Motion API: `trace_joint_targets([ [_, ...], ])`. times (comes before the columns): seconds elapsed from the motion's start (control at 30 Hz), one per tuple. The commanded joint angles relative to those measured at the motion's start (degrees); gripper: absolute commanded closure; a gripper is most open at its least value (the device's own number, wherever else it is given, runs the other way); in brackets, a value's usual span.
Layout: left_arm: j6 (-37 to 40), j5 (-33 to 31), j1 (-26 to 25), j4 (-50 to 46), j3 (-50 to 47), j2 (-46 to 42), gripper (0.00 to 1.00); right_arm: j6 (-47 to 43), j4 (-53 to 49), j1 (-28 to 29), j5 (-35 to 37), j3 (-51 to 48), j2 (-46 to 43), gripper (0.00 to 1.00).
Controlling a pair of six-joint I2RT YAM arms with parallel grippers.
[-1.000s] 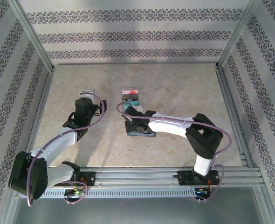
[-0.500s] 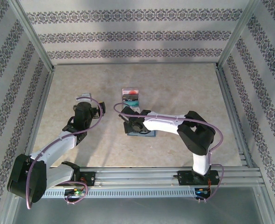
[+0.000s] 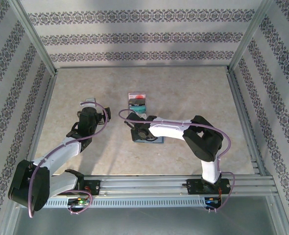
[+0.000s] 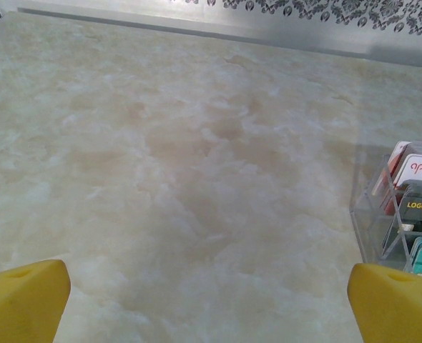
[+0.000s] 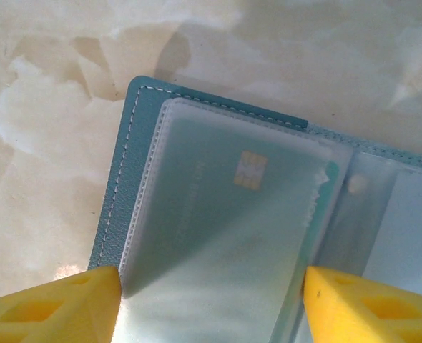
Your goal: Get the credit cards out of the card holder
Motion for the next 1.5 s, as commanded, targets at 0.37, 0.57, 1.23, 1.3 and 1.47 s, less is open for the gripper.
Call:
trace_joint_targets([
  [0.37,-2.5,-0.9,0.5,0.9,-0.7,-2.1,0.01,-4.6,0.4,-0.5,-3.6,-2.4,-2.2,0.60],
  [0.57,-1.9,-0.2,0.4,1.5,-2.1,-5.2,0.01,-8.0,-0.5,-0.6,-3.5,-4.6,-5.4,0.60],
  [1.23,-2.9,0.3,0.4,-0.5,-2.2,-8.1,0.01,-5.4,-2.1,-6.9,4.7,-12.8,-13.6,0.55],
  [1.3,-2.8,0.6,0.4,-0.9,-1.9,-8.0,0.01,-5.2,-2.2,-7.6,5.1,-13.8,-14.6,0.56],
  [1.47,-2.8,0.9,0.4,-1.2,-1.8,-7.9,0.01,-4.8,-2.2,-8.9,5.9,-15.6,-18.3,0.56],
])
